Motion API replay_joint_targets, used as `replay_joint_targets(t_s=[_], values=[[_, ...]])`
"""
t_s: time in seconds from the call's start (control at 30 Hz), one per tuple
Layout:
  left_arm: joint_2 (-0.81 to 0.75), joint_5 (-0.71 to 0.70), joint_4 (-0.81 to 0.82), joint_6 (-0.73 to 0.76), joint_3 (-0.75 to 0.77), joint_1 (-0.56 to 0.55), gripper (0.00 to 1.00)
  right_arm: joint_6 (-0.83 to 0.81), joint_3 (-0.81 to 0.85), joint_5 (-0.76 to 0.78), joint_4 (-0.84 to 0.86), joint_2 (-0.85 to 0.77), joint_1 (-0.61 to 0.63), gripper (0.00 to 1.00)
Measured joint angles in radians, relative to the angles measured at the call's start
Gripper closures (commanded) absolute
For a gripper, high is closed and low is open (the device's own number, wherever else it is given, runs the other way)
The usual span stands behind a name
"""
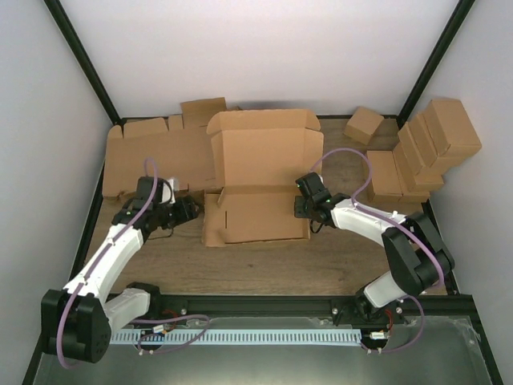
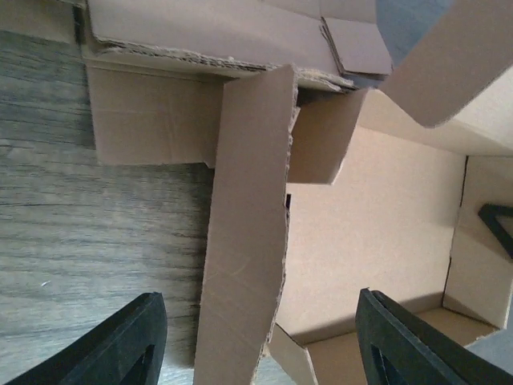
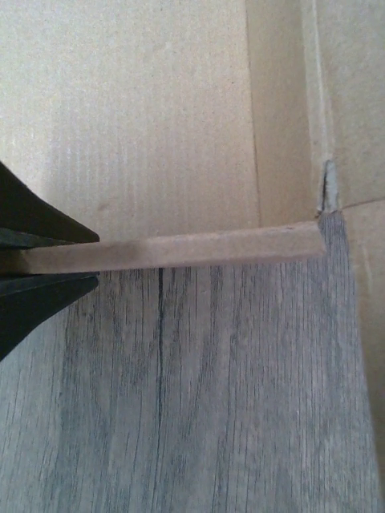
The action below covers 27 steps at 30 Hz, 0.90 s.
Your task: Fold the paper box
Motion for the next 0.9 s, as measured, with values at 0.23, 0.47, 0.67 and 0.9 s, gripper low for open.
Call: replay_joint_targets(t_s=[0.23, 0.47, 0.67, 0.9], values=[[-0.041, 0.069, 0.147, -0.088, -0.15, 0.0, 0.39, -0.011, -0.005, 0.008, 0.003, -0.005, 0.0, 0.99], [-0.032, 0.031, 0.185, -0.126, -0.207, 0.0, 0.44, -0.019, -0.01, 0.014, 0.003, -0.011, 0.0, 0.99], [-0.008, -0.006, 0.232, -0.163, -0.253, 0.0, 0.49, -0.02, -0.01, 0.014, 0.003, -0.011, 0.0, 0.99], [0.032, -0.015, 0.267, -0.192, -0.29, 0.0, 0.49, -0.026, -0.011, 0.013, 0.004, -0.011, 0.0, 0.99]])
